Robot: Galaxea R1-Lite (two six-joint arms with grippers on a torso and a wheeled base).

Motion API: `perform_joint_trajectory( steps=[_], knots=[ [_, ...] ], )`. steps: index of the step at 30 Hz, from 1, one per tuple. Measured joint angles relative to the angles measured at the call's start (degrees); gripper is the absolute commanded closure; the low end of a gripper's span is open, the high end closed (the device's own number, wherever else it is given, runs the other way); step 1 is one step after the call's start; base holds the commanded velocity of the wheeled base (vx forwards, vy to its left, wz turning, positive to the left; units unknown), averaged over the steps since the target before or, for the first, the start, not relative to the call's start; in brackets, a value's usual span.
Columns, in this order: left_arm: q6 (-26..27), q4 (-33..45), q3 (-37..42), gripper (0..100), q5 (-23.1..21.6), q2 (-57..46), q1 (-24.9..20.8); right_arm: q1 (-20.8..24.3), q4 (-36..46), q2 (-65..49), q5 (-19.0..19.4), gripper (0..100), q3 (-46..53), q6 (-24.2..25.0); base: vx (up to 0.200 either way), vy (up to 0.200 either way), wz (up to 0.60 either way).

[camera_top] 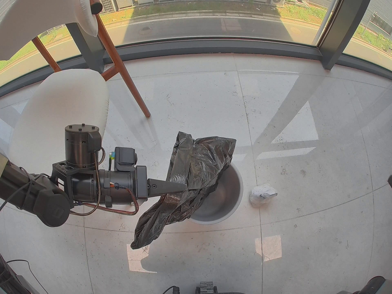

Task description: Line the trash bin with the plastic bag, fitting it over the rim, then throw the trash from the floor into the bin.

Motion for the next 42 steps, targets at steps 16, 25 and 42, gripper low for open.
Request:
perform_joint_trajectory(
  steps=[16,25,42],
  knots=[
    [0.11,1.26,1.10,100,9.17,-3.45,-4.79,3.84,-17.82,45.93,10.53,100,-15.38,9.47,0.000,0.000,0.00],
    [0.28,2.00,2.38,100,12.51,-5.77,-7.19,5.77,-26.94,72.06,13.31,100,-28.20,12.56,0.000,0.000,0.00],
    [2.52,2.44,6.25,100,14.24,-8.77,-8.68,14.06,-32.33,96.10,12.42,100,-47.69,21.57,0.000,0.000,0.00]
  ],
)
